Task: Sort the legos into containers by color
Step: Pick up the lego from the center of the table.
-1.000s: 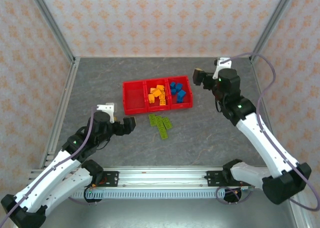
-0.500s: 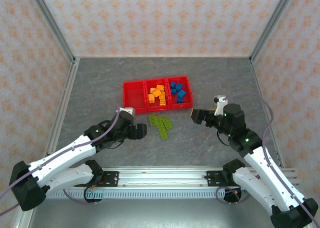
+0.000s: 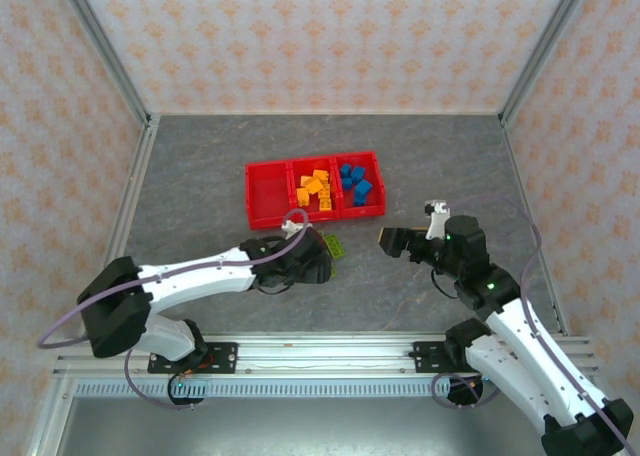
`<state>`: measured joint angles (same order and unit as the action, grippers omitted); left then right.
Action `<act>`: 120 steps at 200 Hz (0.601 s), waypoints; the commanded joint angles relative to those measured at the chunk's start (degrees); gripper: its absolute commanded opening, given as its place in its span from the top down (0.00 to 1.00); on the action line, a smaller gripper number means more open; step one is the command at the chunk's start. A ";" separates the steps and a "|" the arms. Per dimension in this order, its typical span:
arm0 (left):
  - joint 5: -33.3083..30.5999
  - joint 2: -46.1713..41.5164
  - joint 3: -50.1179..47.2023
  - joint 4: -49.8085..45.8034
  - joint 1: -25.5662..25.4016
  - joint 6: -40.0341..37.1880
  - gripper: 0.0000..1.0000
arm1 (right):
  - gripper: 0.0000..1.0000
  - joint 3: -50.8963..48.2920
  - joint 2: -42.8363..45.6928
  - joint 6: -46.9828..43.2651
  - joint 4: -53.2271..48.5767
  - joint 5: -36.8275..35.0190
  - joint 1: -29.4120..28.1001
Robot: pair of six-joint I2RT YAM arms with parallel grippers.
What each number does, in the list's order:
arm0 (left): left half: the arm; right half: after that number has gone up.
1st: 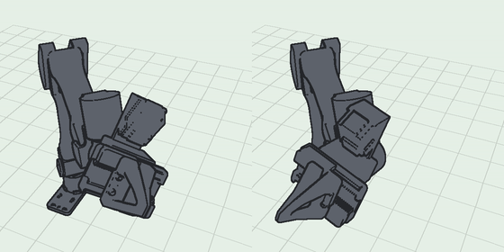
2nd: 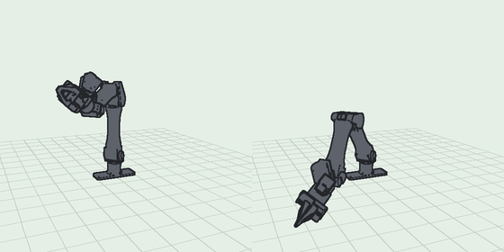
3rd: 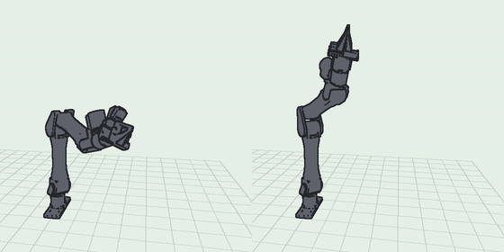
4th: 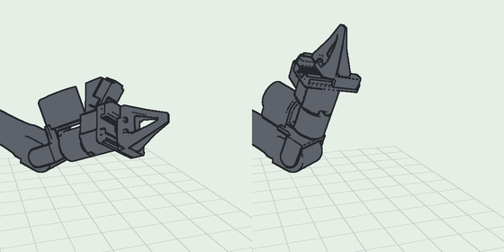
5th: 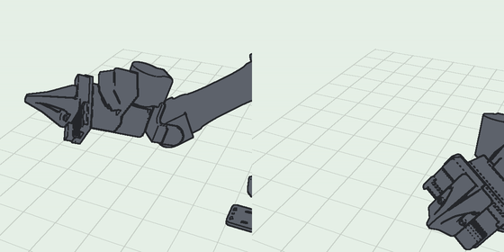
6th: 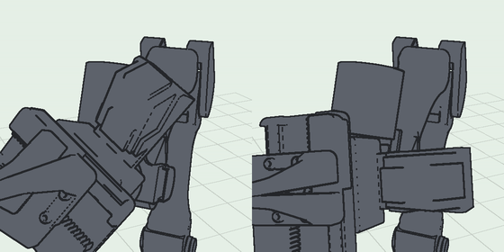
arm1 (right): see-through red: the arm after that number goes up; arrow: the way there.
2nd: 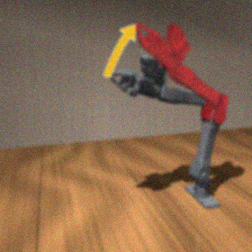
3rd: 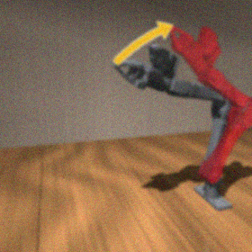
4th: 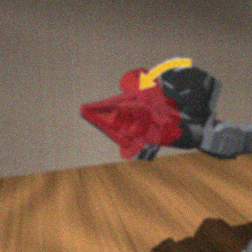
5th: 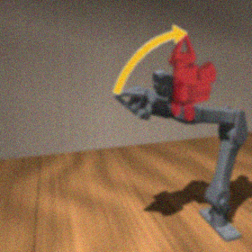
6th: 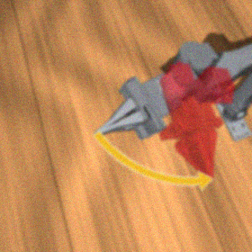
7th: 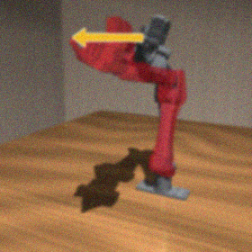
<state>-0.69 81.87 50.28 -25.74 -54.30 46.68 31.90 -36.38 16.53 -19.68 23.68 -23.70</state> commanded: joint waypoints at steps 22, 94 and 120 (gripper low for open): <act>-1.37 6.58 6.14 0.04 -0.38 -0.26 0.19 | 0.00 -0.60 1.04 -0.10 1.75 0.88 -0.73; -2.85 18.37 14.16 -4.52 -0.29 -2.55 0.17 | 0.00 -1.20 1.40 -0.52 2.43 0.45 -1.69; -4.70 20.35 15.60 -6.01 -0.28 -2.29 0.18 | 0.00 -1.83 1.48 -0.33 3.40 0.95 -2.56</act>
<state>-1.80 100.82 63.51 -27.81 -54.50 44.95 31.00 -35.73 16.49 -18.63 24.05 -25.32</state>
